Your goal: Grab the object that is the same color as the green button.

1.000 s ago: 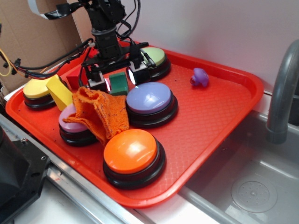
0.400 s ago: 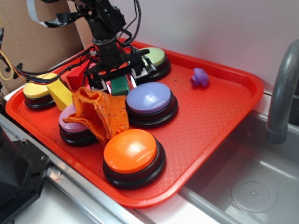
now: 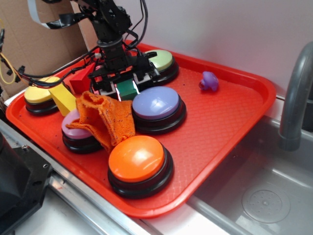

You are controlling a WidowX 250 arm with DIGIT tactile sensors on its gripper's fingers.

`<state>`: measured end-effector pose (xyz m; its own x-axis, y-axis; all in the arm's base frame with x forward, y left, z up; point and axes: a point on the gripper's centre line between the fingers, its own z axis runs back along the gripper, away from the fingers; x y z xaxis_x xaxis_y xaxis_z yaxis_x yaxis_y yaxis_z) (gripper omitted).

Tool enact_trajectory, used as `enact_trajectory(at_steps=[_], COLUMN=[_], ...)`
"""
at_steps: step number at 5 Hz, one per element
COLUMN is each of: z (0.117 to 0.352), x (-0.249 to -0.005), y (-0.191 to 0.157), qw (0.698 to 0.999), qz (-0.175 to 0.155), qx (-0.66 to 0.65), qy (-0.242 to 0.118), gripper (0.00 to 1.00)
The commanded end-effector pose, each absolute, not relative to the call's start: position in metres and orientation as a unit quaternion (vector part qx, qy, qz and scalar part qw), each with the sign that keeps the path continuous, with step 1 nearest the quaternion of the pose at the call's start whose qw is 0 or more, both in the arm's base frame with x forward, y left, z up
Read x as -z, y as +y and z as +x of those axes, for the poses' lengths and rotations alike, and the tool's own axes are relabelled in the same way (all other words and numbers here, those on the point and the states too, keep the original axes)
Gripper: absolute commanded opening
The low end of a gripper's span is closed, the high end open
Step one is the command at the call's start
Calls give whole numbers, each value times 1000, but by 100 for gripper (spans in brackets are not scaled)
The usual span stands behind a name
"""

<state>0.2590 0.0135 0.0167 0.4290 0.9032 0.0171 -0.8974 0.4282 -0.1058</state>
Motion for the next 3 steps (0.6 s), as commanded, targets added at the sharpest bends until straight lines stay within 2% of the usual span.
enact_trajectory(at_steps=[1,2,3], z=[258,262,257], x=[-29,-64,-114], y=[19,23,31], qw=[849,863,891], qz=[-51,-40,-39], qx=[-522,-501,-445], qy=[-57,-61,-75], gripper=[8,2,0])
